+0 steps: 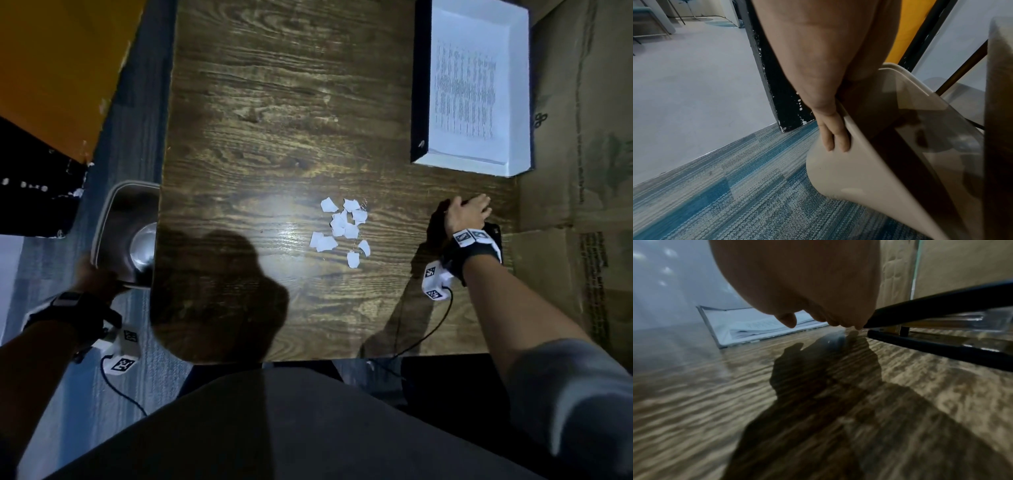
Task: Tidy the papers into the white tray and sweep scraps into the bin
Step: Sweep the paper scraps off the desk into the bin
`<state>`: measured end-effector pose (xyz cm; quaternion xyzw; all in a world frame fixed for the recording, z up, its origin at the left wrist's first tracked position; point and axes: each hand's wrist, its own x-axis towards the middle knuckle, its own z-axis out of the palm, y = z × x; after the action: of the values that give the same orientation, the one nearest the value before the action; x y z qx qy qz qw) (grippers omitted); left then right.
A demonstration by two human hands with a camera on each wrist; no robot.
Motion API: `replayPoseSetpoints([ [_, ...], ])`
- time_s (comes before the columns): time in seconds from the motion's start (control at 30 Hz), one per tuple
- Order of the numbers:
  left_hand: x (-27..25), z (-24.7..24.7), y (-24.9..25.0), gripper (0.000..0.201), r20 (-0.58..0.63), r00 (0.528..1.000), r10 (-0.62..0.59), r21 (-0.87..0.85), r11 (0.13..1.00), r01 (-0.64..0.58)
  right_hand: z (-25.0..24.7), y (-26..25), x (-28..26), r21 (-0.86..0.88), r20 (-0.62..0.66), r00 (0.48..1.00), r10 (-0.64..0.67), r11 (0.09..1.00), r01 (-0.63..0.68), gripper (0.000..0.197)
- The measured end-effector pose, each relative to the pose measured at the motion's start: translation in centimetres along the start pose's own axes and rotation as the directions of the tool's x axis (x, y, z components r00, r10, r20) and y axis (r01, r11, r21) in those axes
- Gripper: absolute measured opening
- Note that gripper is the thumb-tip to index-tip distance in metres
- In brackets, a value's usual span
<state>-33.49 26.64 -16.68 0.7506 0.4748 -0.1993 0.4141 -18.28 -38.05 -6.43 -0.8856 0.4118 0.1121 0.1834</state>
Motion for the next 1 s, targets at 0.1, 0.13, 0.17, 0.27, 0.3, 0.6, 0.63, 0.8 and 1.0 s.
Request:
replayPoseSetpoints([
  [0.1,-1.0,-0.6,0.2,0.035,-0.008,1.0,0.016,-0.047,0.999,-0.016,1.1,-1.6,-1.4,-0.092,0.039,0.999,0.018,0.996,-0.014,0.068],
  [0.13,-0.9,-0.7,-0.2,0.039,0.014,1.0,0.027,-0.054,0.998,-0.027,1.6,-2.4,-2.7,-0.109,0.06,0.997,-0.046,0.993,0.052,0.068],
  [0.17,-1.4,-0.9,0.1,0.043,0.02,0.999,0.042,-0.083,0.996,-0.041,2.4,-3.2,-4.2,-0.109,0.088,0.984,-0.152,0.981,0.161,0.068],
  [0.27,0.2,-1.1,-1.1,0.049,0.027,0.997,0.071,-0.116,0.991,-0.068,5.2,-4.6,-9.9,-0.089,0.209,0.864,-0.458,0.871,0.484,0.068],
  [0.3,-0.6,-1.2,-0.4,0.048,0.037,0.996,0.086,-0.149,0.986,-0.08,5.9,-4.7,-11.8,-0.094,0.259,0.814,-0.52,0.825,0.557,0.068],
  [0.6,-2.3,-1.6,2.0,0.055,0.072,0.98,0.186,-0.195,0.966,-0.169,4.1,-4.0,-9.5,-0.11,0.218,0.826,-0.52,0.828,0.55,0.066],
  [0.63,-1.9,-1.7,1.7,0.059,0.058,0.983,0.174,-0.167,0.972,-0.163,4.2,-4.2,-9.3,-0.148,0.226,0.846,-0.483,0.841,0.52,0.068],
  [0.8,0.0,-1.7,1.1,0.035,0.019,0.986,0.165,-0.085,0.983,-0.163,6.1,-5.1,-14.7,-0.127,0.479,0.542,-0.69,0.557,0.821,0.067],
  [1.0,2.2,-1.5,-0.4,0.027,0.012,0.989,0.15,-0.082,0.985,-0.149,4.2,-8.7,-11.2,-0.013,0.273,0.615,-0.74,0.636,0.772,0.059],
])
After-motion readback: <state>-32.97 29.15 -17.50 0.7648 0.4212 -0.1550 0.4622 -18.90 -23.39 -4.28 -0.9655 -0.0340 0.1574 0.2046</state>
